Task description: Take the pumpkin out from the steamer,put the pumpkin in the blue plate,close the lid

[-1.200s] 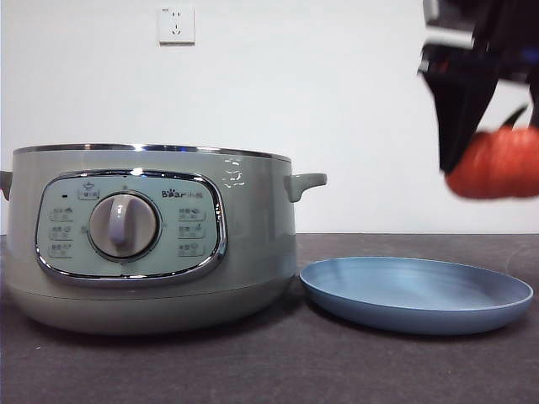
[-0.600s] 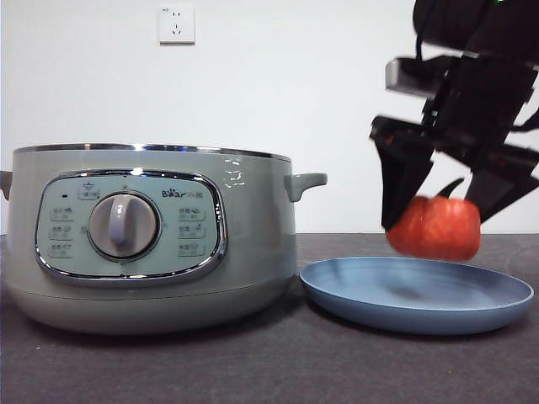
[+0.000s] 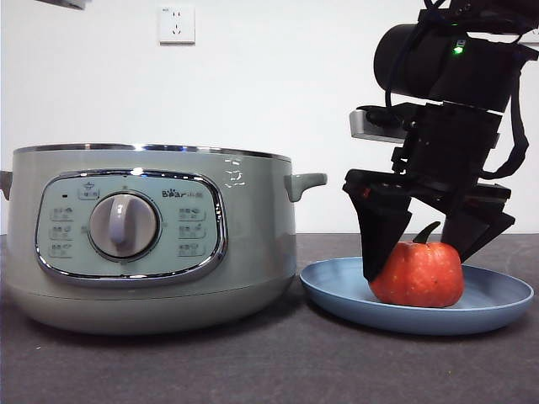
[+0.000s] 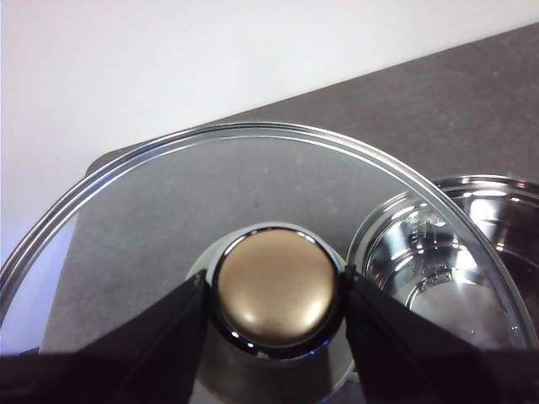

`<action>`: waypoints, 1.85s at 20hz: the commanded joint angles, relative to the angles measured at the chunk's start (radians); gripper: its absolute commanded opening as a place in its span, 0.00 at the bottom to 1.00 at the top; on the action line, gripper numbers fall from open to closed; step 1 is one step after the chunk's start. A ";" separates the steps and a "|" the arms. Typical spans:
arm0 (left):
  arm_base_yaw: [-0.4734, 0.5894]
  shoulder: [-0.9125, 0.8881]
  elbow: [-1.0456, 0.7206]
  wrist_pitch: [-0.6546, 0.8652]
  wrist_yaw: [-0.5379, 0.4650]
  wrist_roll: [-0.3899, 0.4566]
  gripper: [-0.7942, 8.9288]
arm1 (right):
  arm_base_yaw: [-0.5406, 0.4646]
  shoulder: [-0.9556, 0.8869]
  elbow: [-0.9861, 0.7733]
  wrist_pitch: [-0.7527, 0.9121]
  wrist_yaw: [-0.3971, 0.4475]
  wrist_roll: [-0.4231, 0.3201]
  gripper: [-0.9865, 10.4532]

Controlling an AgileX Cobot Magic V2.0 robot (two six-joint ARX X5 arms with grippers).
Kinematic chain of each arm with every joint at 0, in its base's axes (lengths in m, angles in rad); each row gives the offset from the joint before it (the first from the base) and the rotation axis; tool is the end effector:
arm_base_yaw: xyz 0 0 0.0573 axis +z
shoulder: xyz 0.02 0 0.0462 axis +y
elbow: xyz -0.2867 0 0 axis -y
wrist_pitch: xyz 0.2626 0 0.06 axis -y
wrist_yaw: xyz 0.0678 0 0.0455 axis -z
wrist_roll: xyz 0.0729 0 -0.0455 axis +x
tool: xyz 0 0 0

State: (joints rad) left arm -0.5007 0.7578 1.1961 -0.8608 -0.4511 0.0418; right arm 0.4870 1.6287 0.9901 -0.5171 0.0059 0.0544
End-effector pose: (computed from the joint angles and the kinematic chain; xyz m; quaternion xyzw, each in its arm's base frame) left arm 0.1431 -0.0421 0.4116 0.1165 0.1858 -0.0281 0.9752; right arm 0.3006 0.1587 0.1526 -0.1111 0.5350 0.1851 0.8168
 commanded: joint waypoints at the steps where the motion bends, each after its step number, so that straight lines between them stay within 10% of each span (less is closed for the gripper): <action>1: -0.003 0.005 0.017 0.049 0.029 0.011 0.07 | 0.003 0.011 -0.008 -0.003 0.023 -0.003 0.62; 23: -0.005 0.307 0.017 0.213 0.431 -0.015 0.07 | -0.003 -0.604 -0.005 -0.030 0.030 0.008 0.61; 37: -0.048 0.574 0.016 0.305 0.478 -0.015 0.07 | -0.003 -0.644 -0.005 -0.039 0.030 0.008 0.61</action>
State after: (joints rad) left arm -0.5446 1.3399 1.1961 -0.5968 0.0223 0.0315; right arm 0.4839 0.9844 0.9901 -0.5594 0.0307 0.0563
